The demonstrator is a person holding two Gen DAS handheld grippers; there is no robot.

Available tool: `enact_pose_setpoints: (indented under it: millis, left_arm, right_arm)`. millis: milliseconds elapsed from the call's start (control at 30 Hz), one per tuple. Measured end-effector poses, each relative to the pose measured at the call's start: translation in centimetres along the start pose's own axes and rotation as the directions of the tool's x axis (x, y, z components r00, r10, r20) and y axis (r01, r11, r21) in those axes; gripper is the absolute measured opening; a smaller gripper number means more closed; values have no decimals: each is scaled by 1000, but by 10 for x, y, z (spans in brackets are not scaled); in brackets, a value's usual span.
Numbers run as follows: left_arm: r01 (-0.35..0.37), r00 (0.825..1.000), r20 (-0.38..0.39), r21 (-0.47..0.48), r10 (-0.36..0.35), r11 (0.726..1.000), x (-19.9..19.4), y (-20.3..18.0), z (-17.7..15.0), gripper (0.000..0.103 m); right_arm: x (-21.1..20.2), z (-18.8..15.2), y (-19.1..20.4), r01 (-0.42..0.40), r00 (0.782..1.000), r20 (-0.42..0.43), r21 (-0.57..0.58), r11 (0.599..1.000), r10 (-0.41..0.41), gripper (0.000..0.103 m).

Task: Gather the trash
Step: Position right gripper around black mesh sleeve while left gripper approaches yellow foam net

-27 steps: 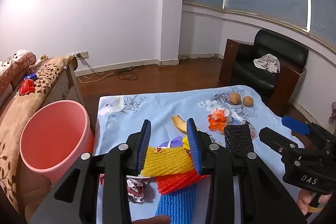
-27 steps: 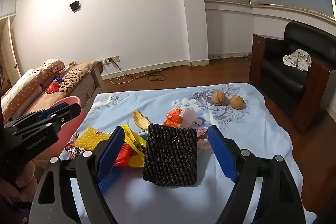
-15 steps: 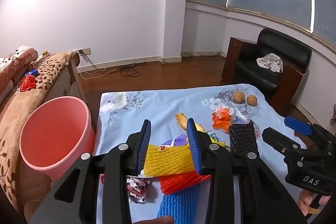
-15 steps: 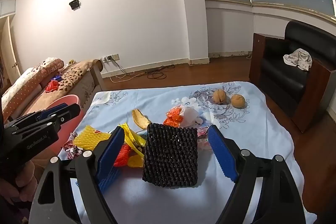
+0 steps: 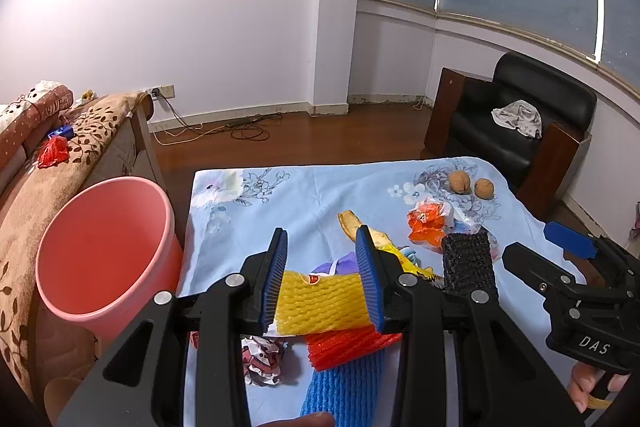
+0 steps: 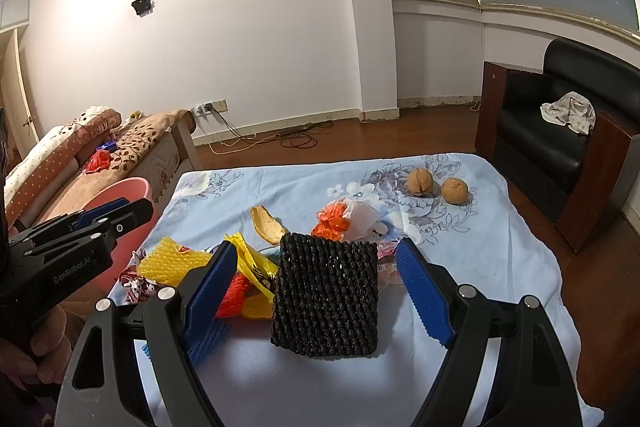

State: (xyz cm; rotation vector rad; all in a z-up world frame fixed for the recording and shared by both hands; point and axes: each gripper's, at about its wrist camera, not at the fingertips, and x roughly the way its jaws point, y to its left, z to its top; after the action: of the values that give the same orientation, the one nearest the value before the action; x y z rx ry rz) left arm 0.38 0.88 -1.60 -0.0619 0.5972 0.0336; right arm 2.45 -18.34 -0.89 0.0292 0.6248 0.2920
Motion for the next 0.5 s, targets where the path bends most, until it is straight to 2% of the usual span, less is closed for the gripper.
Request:
enact_pose_setpoints:
  millis: [500]
  left_arm:
    - [-1,1000,-9,-7,1,1000,2,2,0,36]
  right_arm:
    - [1,-1,0,1,1000,-5,0,1000,-1,80]
